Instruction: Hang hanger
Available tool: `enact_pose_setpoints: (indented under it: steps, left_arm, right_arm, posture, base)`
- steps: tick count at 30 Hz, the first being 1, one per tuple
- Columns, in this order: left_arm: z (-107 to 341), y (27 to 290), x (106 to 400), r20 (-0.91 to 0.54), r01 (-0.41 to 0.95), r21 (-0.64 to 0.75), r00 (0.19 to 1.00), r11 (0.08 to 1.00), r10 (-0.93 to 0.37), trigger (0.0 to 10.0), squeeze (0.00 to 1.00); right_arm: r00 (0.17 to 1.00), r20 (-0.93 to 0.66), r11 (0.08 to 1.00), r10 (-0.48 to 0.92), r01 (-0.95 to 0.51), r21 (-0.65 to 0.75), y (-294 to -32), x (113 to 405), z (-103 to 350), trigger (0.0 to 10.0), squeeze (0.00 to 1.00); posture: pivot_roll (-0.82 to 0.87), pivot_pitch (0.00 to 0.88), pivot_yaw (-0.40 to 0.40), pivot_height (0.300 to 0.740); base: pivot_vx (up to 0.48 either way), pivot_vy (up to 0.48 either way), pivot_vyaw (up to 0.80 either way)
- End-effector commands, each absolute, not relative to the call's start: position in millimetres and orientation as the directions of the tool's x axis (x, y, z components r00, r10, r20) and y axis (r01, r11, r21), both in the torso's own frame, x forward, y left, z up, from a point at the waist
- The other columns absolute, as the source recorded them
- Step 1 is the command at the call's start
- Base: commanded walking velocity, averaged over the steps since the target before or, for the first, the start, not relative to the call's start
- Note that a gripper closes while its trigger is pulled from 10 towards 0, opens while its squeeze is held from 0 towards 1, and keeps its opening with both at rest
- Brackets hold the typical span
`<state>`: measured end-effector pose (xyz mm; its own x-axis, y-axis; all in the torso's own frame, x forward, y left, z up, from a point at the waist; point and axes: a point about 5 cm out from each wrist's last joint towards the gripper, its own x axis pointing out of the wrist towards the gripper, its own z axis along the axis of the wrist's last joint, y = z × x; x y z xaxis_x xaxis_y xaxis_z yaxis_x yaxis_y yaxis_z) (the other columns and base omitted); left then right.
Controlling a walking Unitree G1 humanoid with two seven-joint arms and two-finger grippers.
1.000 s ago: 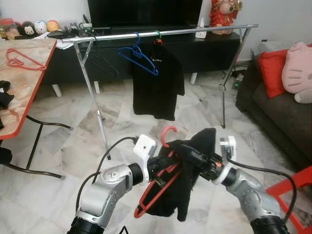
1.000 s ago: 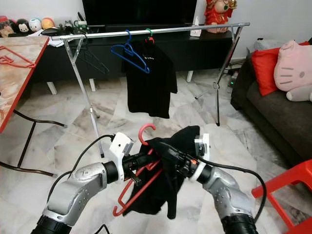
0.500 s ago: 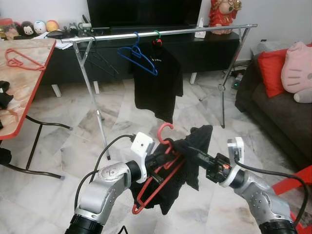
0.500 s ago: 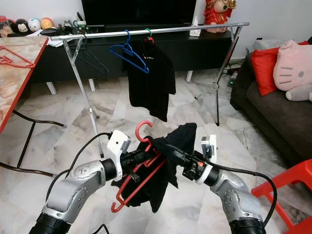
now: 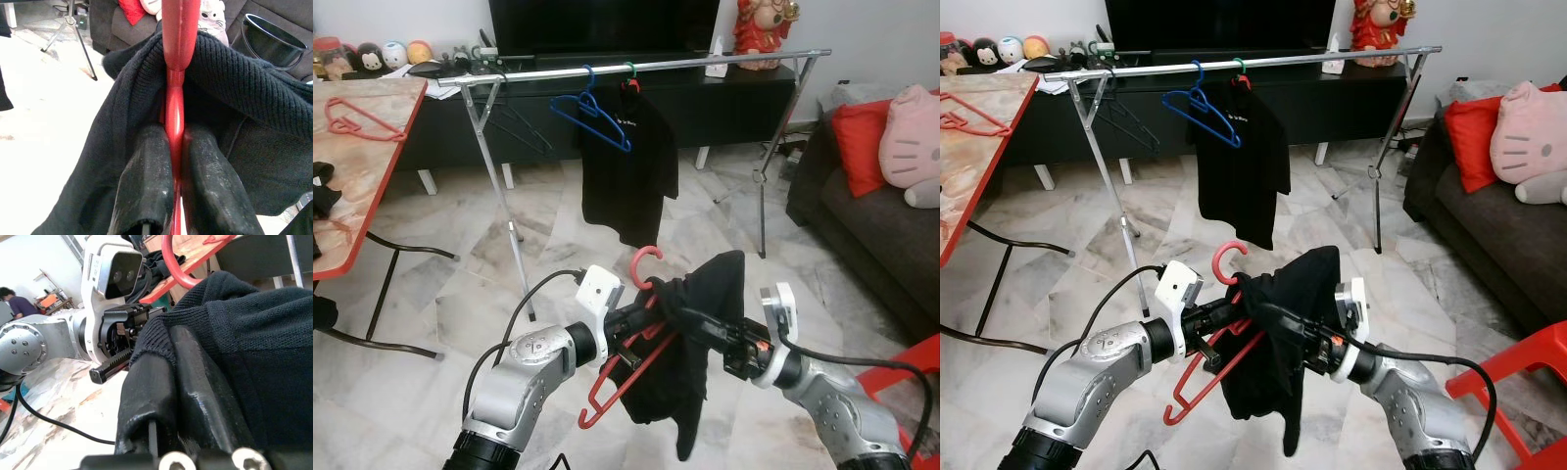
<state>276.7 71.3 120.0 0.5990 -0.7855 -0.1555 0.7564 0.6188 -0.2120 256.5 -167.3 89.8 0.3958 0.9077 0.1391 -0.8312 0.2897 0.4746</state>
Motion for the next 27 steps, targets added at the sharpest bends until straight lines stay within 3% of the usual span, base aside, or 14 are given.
enact_pose_setpoints:
  steps: [1,2,21,27]
  left_arm:
    - [133.6,74.0,283.7,-0.094,0.749,-0.176,0.633,0.639,-0.768,10.0,0.00]
    - [133.7,73.9,283.9,-0.093,0.749,-0.175,0.634,0.639,-0.768,10.0,0.00]
    - [136.1,81.2,288.9,-0.063,0.715,-0.167,0.680,0.679,-0.731,10.0,0.00]
    - [135.8,82.1,289.7,-0.061,0.709,-0.168,0.686,0.685,-0.725,10.0,0.00]
  right_arm:
    - [0.384,0.121,0.292,0.915,-0.841,0.456,-167.7,255.1,92.1,10.0,0.45]
    - [0.385,0.118,0.294,0.915,-0.839,0.458,-167.9,254.9,92.2,10.0,1.00]
    - [0.367,-0.007,0.335,0.930,-0.843,0.421,-172.5,242.0,85.5,10.0,1.00]
    - [0.415,-0.040,0.395,0.909,-0.827,0.400,-177.5,241.2,83.1,10.0,1.00]
  posture:
    - [0.06,0.000,-0.049,0.716]
    - [0.06,0.000,-0.050,0.716]
    - [0.06,0.000,-0.059,0.716]
    - [0.06,0.000,-0.059,0.716]
  base:
    - [0.000,0.000,0.00]
    - [0.000,0.000,0.00]
    - [0.000,0.000,0.00]
    - [0.000,0.000,0.00]
